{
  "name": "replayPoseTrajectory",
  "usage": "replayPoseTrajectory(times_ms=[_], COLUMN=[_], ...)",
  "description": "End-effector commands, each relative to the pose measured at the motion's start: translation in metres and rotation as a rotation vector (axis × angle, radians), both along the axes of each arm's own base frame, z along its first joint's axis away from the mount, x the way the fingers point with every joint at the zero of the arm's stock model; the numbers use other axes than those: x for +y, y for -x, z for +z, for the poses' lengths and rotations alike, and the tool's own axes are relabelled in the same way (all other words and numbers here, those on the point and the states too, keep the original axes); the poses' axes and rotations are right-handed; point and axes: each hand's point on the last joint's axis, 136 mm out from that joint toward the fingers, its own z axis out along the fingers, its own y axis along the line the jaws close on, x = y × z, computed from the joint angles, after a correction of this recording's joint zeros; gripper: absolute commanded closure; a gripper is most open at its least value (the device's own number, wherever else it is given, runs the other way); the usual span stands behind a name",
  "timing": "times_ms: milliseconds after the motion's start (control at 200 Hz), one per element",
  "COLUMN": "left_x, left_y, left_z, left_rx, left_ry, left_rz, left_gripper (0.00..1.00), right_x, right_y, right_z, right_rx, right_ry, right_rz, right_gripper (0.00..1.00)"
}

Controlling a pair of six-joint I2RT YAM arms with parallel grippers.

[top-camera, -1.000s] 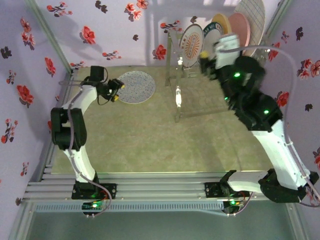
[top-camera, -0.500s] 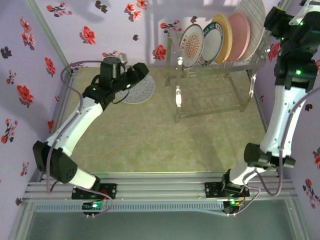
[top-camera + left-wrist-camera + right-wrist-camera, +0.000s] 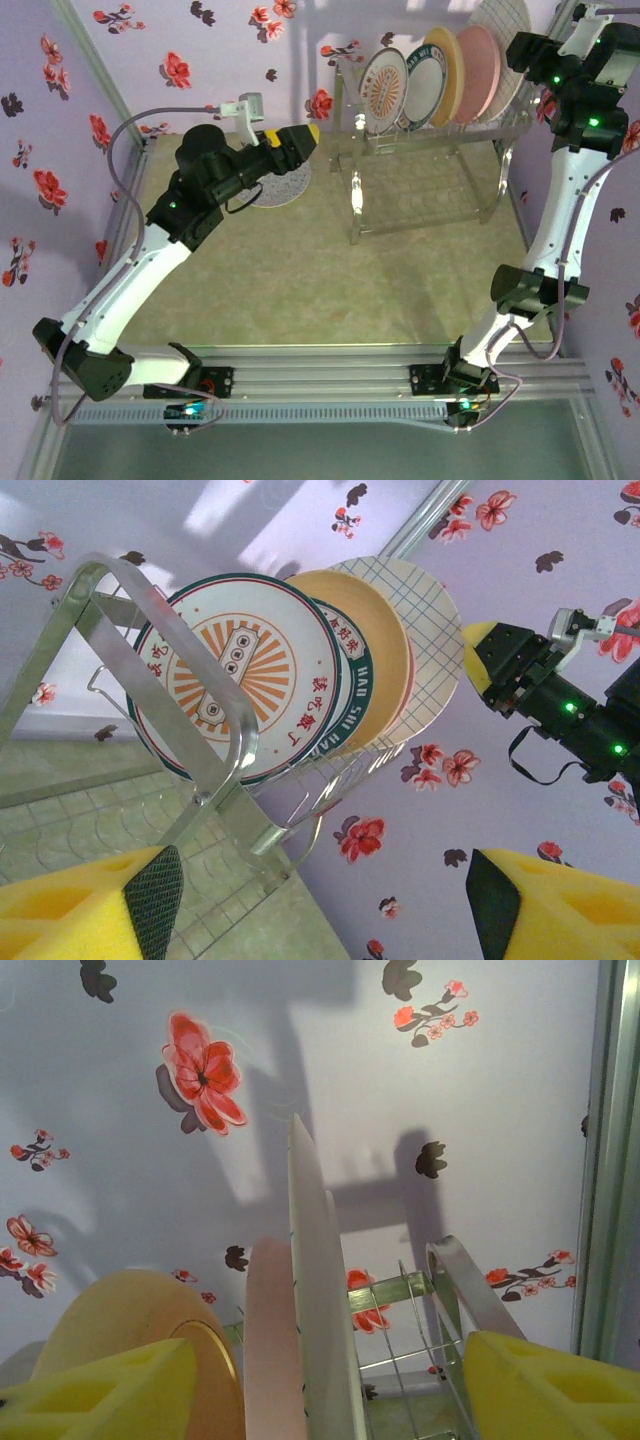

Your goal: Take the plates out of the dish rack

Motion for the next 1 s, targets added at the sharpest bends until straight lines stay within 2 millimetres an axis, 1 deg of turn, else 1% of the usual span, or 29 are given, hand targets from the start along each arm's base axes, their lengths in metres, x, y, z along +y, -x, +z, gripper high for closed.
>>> replayPoseTrajectory(times_ms=[0,150,315,350,435,615,765,905,995], left_x=[-0.006,-0.008,-0.007,-0.006,-0.004,0.006,0.012,0.014,0.014], left_y=[0.0,0.001,0.004,0.005,0.009,0.015,0.02,0.023,0.023], left_z=[0.008,0.018,0.032,0.038,0.053,0.087,0.107,0.115,0.114], left_rx=[-0.046,-0.067,-0.099,-0.111,-0.147,-0.242,-0.295,-0.306,-0.302], left_ry=[0.001,0.016,0.042,0.053,0.084,0.152,0.169,0.178,0.18], left_rz=[-0.02,-0.03,-0.031,-0.033,-0.031,0.001,0.014,0.015,0.013], left_gripper=[0.23,0.23,0.22,0.22,0.22,0.15,0.12,0.1,0.1], right_x=[-0.001,-0.002,-0.004,-0.004,-0.003,0.002,0.007,0.011,0.014], right_y=[-0.004,-0.009,-0.011,-0.012,-0.014,-0.017,-0.019,-0.02,-0.022], right_z=[0.003,-0.004,-0.008,-0.01,-0.012,-0.02,-0.023,-0.024,-0.024], right_rx=[-0.017,0.001,0.014,0.018,0.023,0.052,0.063,0.066,0.067], right_ry=[0.024,0.03,0.029,0.031,0.041,0.093,0.131,0.155,0.167], right_rz=[0.019,0.019,0.01,0.008,0.009,-0.006,-0.018,-0.019,-0.016], right_gripper=[0.32,0.37,0.46,0.49,0.52,0.57,0.6,0.66,0.68])
